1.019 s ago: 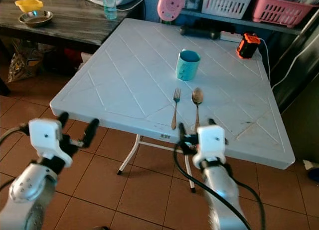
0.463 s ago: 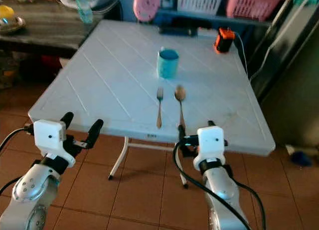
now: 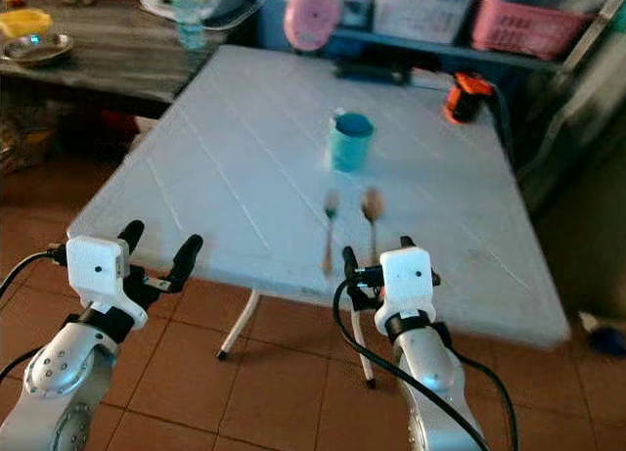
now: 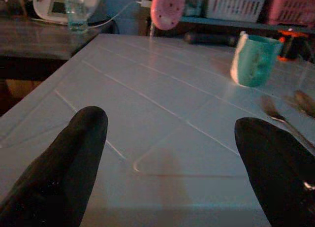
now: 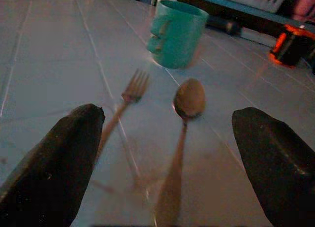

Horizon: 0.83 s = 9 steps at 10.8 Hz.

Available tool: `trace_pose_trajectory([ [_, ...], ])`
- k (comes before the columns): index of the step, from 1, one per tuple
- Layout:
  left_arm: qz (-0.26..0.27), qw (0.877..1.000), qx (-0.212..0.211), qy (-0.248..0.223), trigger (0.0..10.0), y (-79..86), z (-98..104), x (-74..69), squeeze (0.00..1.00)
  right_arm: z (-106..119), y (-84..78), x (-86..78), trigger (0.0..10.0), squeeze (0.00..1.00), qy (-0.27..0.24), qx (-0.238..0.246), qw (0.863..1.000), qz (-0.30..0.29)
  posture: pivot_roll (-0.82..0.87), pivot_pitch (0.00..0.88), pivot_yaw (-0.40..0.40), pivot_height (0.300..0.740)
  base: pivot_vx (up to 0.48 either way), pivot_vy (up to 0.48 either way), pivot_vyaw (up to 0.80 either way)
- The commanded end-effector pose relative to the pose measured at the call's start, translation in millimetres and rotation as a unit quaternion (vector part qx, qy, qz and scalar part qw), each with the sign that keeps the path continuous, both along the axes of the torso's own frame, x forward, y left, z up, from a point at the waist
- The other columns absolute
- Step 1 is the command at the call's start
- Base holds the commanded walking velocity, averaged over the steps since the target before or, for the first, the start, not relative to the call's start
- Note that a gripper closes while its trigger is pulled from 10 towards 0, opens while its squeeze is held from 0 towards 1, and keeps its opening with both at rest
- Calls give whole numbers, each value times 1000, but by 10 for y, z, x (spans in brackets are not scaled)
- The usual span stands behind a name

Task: Setting the table

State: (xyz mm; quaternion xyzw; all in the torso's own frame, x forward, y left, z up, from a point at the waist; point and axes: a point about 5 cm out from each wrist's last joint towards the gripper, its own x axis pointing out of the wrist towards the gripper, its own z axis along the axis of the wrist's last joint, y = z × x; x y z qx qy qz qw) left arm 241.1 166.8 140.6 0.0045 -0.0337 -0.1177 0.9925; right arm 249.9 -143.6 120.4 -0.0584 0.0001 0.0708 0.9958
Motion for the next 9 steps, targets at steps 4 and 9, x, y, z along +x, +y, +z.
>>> trace_pose_trajectory([
  [4, -14, 1000, 7, 6, 10000, -34, -37, -5, 0, 29, 12, -32, 10000, 0, -5, -2, 1000, 2, 127, 91, -47, 740, 389, 0, 0],
  [9, -15, 1000, 4, 23, 10000, -40, -99, -72, 0, 14, 25, -52, 10000, 0, -1, -1, 1000, 6, 132, 97, -48, 740, 262, 0, 0],
])
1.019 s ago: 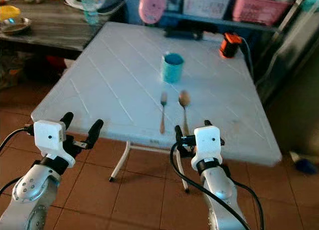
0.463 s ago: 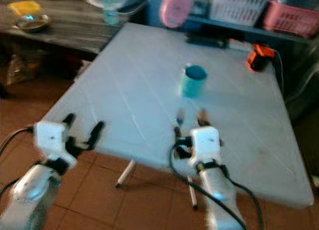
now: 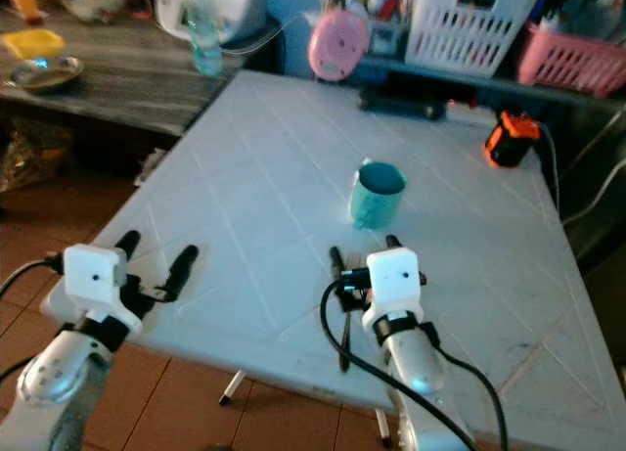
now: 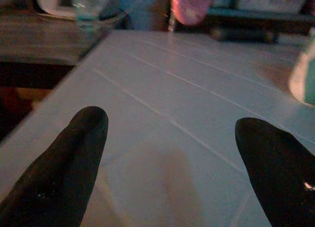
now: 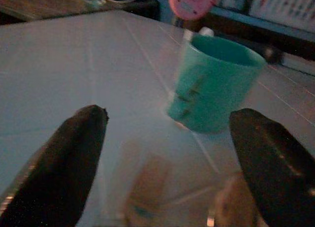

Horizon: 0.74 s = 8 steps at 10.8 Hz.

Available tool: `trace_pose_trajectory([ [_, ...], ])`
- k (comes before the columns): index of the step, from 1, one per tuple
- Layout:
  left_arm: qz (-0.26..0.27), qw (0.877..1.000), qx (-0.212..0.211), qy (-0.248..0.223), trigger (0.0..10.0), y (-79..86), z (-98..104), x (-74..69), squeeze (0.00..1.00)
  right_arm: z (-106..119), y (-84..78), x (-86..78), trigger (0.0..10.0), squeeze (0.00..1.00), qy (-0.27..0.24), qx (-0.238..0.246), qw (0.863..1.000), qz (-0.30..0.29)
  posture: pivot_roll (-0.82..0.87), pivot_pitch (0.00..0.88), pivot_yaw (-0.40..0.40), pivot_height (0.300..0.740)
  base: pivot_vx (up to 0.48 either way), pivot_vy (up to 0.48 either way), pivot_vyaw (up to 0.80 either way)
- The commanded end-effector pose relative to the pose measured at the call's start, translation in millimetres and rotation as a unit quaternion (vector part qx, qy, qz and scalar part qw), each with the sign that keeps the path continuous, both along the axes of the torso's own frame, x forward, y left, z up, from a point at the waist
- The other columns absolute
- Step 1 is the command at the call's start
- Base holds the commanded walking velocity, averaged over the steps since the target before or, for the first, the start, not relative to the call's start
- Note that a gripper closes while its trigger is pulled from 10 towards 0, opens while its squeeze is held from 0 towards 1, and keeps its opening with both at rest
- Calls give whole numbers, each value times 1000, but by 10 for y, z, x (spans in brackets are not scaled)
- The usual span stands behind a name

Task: Setting the table

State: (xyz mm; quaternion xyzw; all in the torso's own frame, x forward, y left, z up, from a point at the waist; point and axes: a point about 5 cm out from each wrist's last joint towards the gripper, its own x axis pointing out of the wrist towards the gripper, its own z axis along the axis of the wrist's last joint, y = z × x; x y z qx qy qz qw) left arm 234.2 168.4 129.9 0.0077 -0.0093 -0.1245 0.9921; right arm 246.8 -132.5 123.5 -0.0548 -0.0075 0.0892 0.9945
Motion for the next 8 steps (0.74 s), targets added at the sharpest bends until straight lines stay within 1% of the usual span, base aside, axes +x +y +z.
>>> trace_pose_trajectory([
  [1, -13, 1000, 6, 10, 10000, -37, -47, -72, 0, -13, -80, -38, 10000, 0, 5, -3, 1000, -9, 134, 98, -48, 740, 0, 0, 0],
  [2, -19, 999, 16, 21, 10000, -6, -90, -162, 0, -6, -73, -67, 10000, 0, 6, -3, 1000, -2, 136, 100, -48, 740, 0, 0, 0],
  [3, -27, 998, 27, 44, 10000, 64, -163, -287, 0, -19, -70, -128, 10000, 0, 14, -3, 1000, 8, 136, 107, -47, 740, 0, 0, 0],
  [4, -33, 998, 29, 55, 10000, 84, -190, -337, 0, -32, -82, -150, 10000, 0, 18, -5, 1000, 11, 135, 110, -49, 740, 0, 0, 0],
  [5, -31, 996, 46, 71, 10000, 139, -241, -403, 0, -53, -102, -166, 10000, 0, 27, -3, 1000, 12, 140, 112, -47, 740, 0, 0, 0],
  [6, -25, 996, 54, 73, 10000, 164, -246, -423, 0, -57, -76, -159, 10000, 0, 45, 13, 999, 22, 145, 112, -46, 740, 0, 0, 0],
  [7, -27, 995, 53, 75, 10000, 165, -243, -450, 0, -62, -40, -150, 10000, 0, 67, 31, 997, 30, 146, 112, -44, 740, 0, 0, 0],
  [8, -37, 995, 53, 81, 10000, 156, -248, -478, 0, -88, 43, -163, 10000, 0, 100, 55, 992, 59, 150, 121, -42, 740, 0, 0, 0],
])
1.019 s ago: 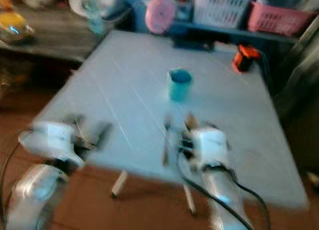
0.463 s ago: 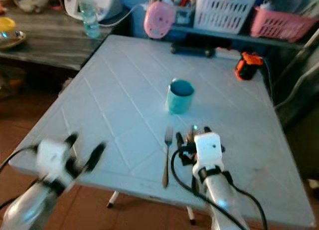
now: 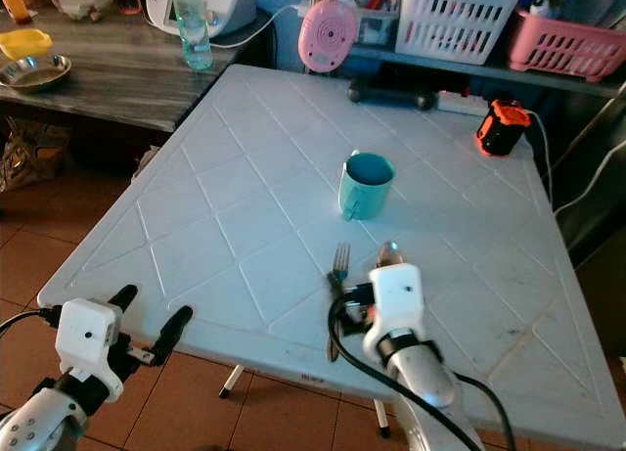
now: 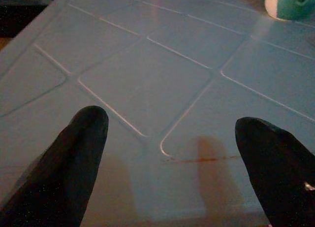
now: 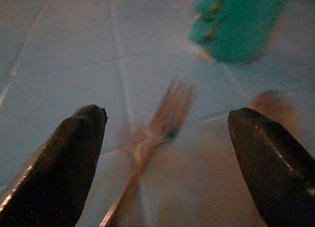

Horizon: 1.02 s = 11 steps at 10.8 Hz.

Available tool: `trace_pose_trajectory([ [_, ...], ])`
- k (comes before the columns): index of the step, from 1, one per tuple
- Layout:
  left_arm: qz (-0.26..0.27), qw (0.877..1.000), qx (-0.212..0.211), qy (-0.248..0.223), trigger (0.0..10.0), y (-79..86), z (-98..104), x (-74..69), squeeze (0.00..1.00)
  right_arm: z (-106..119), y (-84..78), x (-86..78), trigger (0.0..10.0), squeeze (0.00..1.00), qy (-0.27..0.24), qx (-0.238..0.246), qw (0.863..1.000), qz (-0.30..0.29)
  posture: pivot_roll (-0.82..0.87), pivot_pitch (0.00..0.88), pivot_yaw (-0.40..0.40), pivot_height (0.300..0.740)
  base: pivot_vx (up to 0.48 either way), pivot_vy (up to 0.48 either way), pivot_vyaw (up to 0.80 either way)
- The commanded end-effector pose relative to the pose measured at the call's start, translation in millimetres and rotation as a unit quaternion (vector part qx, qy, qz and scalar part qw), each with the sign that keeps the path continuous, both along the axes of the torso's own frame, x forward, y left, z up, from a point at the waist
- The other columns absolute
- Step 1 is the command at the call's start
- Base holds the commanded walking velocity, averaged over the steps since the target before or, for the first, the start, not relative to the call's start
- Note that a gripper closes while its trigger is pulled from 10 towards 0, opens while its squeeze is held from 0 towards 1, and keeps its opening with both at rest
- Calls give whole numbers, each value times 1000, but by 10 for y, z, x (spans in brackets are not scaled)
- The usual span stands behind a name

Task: Setting the table

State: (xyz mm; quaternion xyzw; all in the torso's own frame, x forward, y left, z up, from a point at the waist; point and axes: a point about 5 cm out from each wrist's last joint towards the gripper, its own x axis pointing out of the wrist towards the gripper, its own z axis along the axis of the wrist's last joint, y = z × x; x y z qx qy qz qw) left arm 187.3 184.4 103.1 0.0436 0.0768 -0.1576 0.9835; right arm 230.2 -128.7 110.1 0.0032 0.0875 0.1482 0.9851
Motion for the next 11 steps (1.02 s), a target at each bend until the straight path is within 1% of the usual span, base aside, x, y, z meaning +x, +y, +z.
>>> trace_pose_trajectory([
  [1, -8, 1000, 6, 2, 10000, -6, 22, -22, 0, 28, 16, -44, 0, 0, -2, 2, 1000, 10, 156, 130, -38, 740, 0, 0, 0],
  [2, -9, 1000, 7, 2, 10000, 0, 23, -24, 0, -3, 13, -76, 0, 0, 6, -2, 1000, 14, 154, 131, -35, 740, 0, 0, 0],
  [3, -10, 1000, 8, 2, 10000, 4, 24, -25, 0, -60, -17, -89, 0, 0, 27, 2, 1000, 7, 156, 129, -30, 740, 0, 0, 0],
  [5, -16, 1000, 9, 4, 10000, 0, 28, -17, 0, -96, -11, -79, 0, 0, 56, 16, 998, 3, 156, 125, -22, 740, 0, 0, 0],
  [6, -18, 1000, 9, 4, 10000, -2, 32, -7, 0, -112, 17, -73, 4275, 0, 72, 24, 997, 18, 156, 124, -20, 740, 0, 0, 0],
  [7, -21, 1000, 9, 1, 10000, -14, 54, 15, 0, -99, 81, -23, 10000, 0, 83, 44, 995, 34, 158, 120, -20, 740, 0, 0, 0],
  [10, -21, 1000, 8, -1, 10000, -33, 71, 34, 0, -45, 256, 45, 10000, 0, 86, 49, 992, 83, 164, 108, -28, 740, 0, 0, 0],
  [11, -22, 1000, 7, 0, 10000, -38, 67, 39, 0, -82, 280, 65, 10000, 0, 102, 30, 991, 86, 168, 105, -31, 740, 0, 0, 0],
])
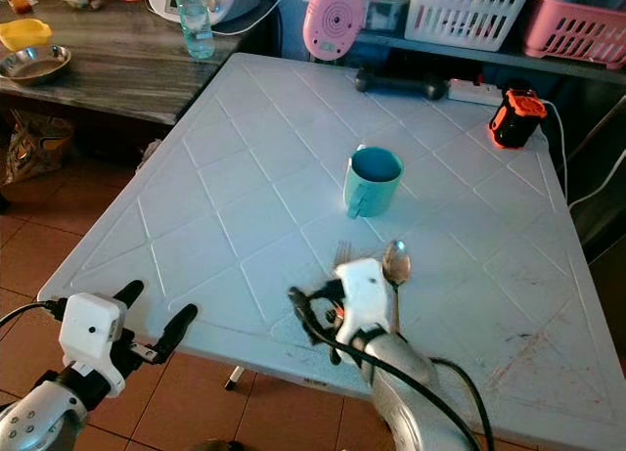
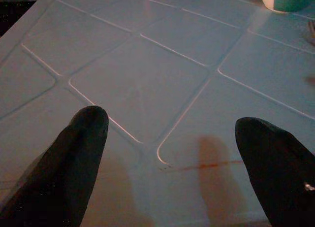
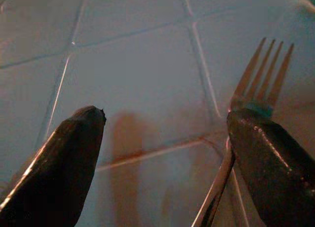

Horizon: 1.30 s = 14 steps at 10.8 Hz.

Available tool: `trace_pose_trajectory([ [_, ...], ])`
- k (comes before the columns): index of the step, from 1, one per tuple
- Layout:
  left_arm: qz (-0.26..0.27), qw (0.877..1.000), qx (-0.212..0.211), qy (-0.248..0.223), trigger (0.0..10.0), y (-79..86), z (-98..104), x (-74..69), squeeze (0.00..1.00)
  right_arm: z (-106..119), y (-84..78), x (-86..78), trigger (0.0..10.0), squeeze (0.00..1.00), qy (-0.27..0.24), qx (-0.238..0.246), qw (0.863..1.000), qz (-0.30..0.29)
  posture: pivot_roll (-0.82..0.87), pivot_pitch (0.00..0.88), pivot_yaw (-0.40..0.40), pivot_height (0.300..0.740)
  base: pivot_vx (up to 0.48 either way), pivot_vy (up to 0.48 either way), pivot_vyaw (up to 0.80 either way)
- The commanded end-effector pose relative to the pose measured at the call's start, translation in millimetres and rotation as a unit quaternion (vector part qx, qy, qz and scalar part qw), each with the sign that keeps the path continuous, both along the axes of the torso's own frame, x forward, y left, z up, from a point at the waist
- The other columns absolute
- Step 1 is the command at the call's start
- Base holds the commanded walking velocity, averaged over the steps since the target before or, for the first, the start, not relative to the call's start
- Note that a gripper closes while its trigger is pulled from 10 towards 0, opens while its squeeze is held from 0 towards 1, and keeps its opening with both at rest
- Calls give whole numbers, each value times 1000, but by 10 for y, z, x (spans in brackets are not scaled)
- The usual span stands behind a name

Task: Setting the table

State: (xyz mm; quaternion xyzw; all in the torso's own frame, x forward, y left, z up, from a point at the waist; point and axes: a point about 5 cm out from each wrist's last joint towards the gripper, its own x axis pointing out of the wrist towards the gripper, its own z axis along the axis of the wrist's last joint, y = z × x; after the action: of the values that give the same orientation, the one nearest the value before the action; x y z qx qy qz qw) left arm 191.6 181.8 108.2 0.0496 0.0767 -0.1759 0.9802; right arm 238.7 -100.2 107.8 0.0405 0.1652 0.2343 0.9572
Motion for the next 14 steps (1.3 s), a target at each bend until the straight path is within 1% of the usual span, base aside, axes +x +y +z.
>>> trace_pose_trajectory([
  [1, -2, 1000, 2, 1, 10000, -8, 13, -5, 0, -63, -67, -15, 10000, 0, 19, -18, 999, -24, 170, 104, -34, 740, 0, 0, 0],
  [3, -3, 1000, 3, 1, 10000, -15, 15, -9, 0, -29, -134, -20, 10000, 0, 13, -23, 999, -39, 165, 103, -34, 740, 0, 0, 0],
  [6, -8, 1000, 1, -3, 10000, -84, 58, 2, 0, -92, -156, -10, 10000, 0, -8, -85, 996, -9, 160, 108, -21, 740, 0, 0, 0],
  [8, -7, 1000, 0, -2, 10000, -85, 52, 2, 0, -143, -152, 82, 10000, 0, -22, -105, 994, 22, 164, 116, -12, 740, 0, 0, 0],
  [9, -8, 1000, 0, 1, 10000, -77, 28, 25, 0, -163, -128, 143, 10000, 0, -24, -106, 993, 40, 164, 117, -10, 740, 0, 0, 0],
  [10, -8, 1000, 1, 3, 10000, -63, 7, 49, 0, -175, -63, 201, 10000, 0, -31, -104, 992, 63, 166, 121, -6, 740, 0, 0, 0],
  [11, -7, 1000, 2, 4, 10000, -43, -10, 72, 0, -179, 50, 241, 10000, 0, -41, -95, 989, 102, 171, 122, -5, 740, 0, 0, 0],
  [12, -6, 1000, 2, 5, 10000, -30, -24, 82, 0, -166, 111, 262, 10000, 0, -50, -90, 987, 122, 176, 122, -5, 740, 0, 0, 0],
  [13, -4, 1000, 2, 5, 10000, -25, -40, 81, 0, -110, 188, 309, 10000, 0, -71, -85, 983, 145, 181, 122, -10, 740, 0, 0, 0],
  [14, -3, 1000, 1, 5, 10000, -29, -47, 74, 0, -75, 173, 340, 10000, 0, -87, -88, 983, 132, 181, 121, -9, 740, 0, 0, 0],
])
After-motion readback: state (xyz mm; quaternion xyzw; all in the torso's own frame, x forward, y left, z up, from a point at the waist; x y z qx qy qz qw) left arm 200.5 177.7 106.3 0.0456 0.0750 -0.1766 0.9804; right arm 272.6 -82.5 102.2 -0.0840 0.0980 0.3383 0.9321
